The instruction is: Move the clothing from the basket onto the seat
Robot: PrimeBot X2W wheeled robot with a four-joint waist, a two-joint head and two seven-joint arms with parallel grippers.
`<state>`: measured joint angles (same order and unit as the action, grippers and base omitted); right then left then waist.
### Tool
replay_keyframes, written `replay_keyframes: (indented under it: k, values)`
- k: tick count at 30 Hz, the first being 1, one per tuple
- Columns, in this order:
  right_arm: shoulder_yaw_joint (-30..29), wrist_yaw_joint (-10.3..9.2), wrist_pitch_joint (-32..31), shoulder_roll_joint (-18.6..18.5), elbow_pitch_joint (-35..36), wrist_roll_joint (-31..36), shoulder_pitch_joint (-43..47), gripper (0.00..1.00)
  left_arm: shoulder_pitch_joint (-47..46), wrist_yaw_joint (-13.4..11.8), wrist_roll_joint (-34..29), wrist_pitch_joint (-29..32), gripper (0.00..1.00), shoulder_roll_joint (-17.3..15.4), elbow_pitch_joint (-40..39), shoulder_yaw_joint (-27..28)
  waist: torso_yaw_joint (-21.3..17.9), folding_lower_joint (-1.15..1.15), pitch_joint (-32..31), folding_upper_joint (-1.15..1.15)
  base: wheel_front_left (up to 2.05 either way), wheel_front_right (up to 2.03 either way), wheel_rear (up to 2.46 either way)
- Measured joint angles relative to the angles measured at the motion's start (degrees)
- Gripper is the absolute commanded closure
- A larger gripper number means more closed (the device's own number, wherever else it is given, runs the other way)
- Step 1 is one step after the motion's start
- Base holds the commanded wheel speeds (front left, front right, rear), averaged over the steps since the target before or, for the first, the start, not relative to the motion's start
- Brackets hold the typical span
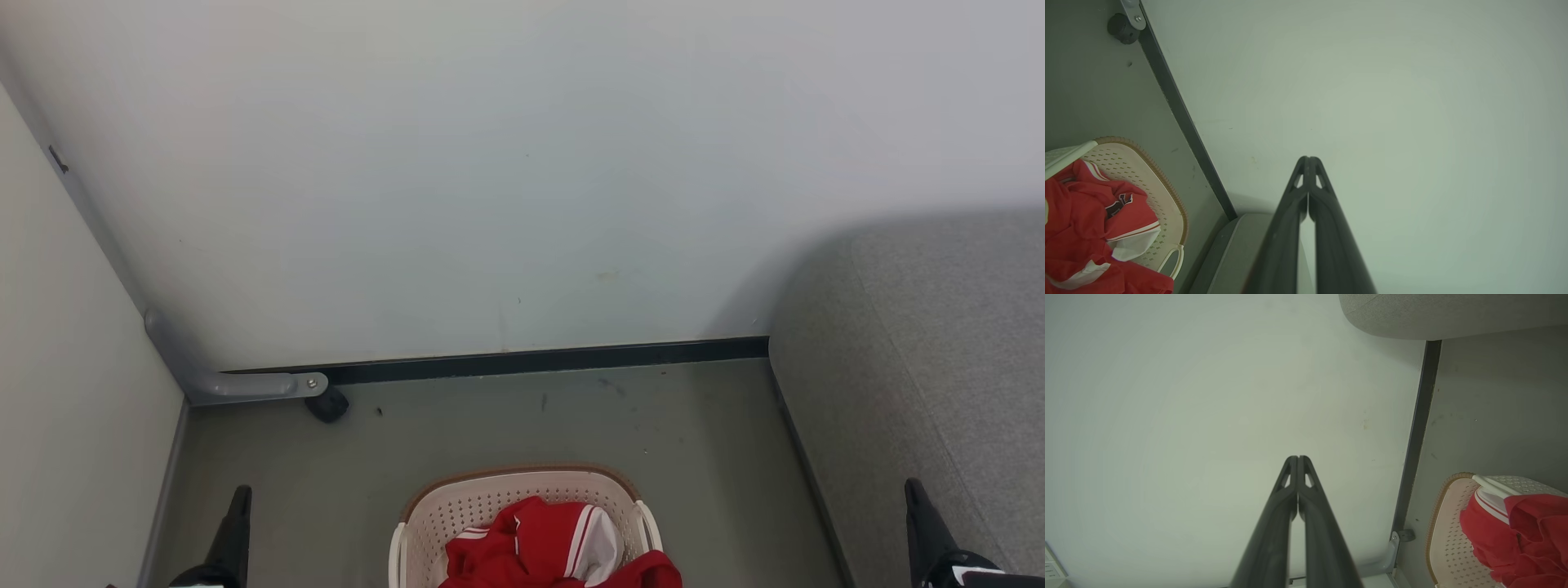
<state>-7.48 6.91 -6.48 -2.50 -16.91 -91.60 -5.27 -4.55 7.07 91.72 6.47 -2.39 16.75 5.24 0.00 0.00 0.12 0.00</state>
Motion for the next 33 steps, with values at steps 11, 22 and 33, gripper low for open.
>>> replay_keyframes:
  k: [11,22,33]
  values:
    - [0.0,0.0,0.0,0.0,0.0,0.0,0.0,1.0,0.0,0.0,0.0,0.0,1.0,0.0,0.0,0.0,0.0,0.0,0.0,0.0,0.0,0.0,0.0]
    - [0.0,0.0,0.0,0.0,0.0,0.0,0.0,1.0,0.0,0.0,0.0,0.0,1.0,0.0,0.0,0.0,0.0,-0.01,0.0,0.0,0.0,0.0,0.0]
    - [0.0,0.0,0.0,0.0,0.0,0.0,0.0,1.0,0.0,0.0,0.0,0.0,1.0,0.0,0.0,0.0,0.0,-0.01,0.0,0.0,0.0,0.0,0.0]
